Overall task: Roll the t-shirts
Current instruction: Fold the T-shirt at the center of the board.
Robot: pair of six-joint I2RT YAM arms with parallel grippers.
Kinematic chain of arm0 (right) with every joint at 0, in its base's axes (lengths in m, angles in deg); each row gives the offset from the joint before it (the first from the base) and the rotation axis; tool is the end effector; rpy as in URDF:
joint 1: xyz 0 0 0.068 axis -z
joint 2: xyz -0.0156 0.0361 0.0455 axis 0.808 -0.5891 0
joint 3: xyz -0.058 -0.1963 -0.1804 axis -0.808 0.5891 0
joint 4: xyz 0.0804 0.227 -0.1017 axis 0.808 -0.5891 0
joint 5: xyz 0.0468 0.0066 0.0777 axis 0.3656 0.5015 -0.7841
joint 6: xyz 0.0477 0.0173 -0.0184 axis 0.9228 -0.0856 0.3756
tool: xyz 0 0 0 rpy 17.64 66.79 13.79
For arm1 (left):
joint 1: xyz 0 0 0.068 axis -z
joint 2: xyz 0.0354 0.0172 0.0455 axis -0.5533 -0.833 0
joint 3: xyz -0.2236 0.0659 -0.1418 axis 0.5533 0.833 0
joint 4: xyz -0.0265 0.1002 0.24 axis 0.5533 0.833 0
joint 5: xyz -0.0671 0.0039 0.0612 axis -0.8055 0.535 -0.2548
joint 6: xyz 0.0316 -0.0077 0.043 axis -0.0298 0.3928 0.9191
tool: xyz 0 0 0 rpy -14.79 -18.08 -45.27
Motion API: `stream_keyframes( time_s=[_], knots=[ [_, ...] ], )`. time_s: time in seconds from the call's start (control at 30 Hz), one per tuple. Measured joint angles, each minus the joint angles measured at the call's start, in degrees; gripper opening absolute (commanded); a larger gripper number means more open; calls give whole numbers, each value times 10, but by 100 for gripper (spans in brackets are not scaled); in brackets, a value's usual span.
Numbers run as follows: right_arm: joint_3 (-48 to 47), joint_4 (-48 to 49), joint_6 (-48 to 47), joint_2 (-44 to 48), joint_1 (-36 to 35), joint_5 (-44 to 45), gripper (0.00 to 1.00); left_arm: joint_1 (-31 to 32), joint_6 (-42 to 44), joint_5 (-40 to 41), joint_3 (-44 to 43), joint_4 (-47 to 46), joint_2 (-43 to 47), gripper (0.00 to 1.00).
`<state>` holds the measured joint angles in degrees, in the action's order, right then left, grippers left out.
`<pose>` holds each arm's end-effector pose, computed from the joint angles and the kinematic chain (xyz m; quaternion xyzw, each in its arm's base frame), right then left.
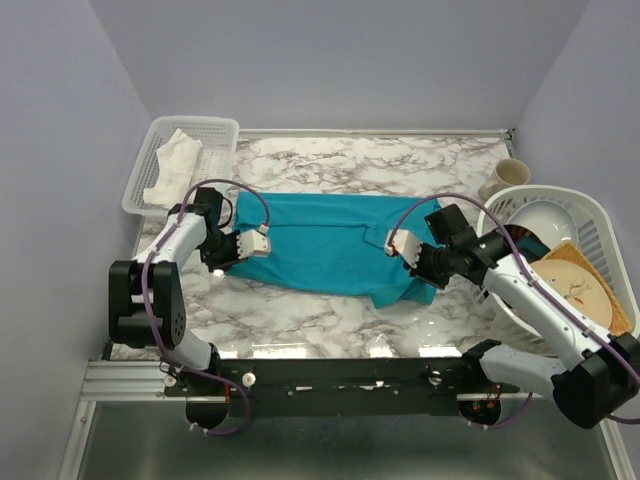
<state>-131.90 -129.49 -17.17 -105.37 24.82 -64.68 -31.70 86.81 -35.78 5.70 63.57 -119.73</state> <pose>0.1675 0.1015 0.2609 -0.5825 0.7763 0.0761 0.2287 0.2581 -0.0193 0.1939 0.6206 0.7674 -0.0936 0.1314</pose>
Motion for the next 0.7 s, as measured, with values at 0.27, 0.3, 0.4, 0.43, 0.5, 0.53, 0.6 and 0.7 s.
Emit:
stream_keyframes(
  time_s=[0.27,0.3,0.4,0.43,0.5,0.53,0.6,0.7],
  knots=[
    [-118,50,-8,-129,70,16,1,1,-91,-16,-118,7,-77,0],
    [-131,52,-10,-142,79,18,1,1,-99,-17,-125,7,-83,0],
    [-172,65,-15,-189,106,23,0,1,-126,-17,-146,0,-102,0],
    [-181,68,-16,-198,110,24,1,1,-137,-16,-155,-5,-112,0],
    [-198,75,-17,-220,120,28,1,1,-153,-15,-165,-15,-125,0],
    [-207,78,-18,-231,123,30,0,1,-163,-10,-171,-25,-134,0],
    [-222,79,-20,-252,126,36,0,1,-181,-3,-184,-38,-150,0],
    [-243,84,-22,-280,127,41,0,1,-207,10,-201,-57,-169,0]
  ],
)
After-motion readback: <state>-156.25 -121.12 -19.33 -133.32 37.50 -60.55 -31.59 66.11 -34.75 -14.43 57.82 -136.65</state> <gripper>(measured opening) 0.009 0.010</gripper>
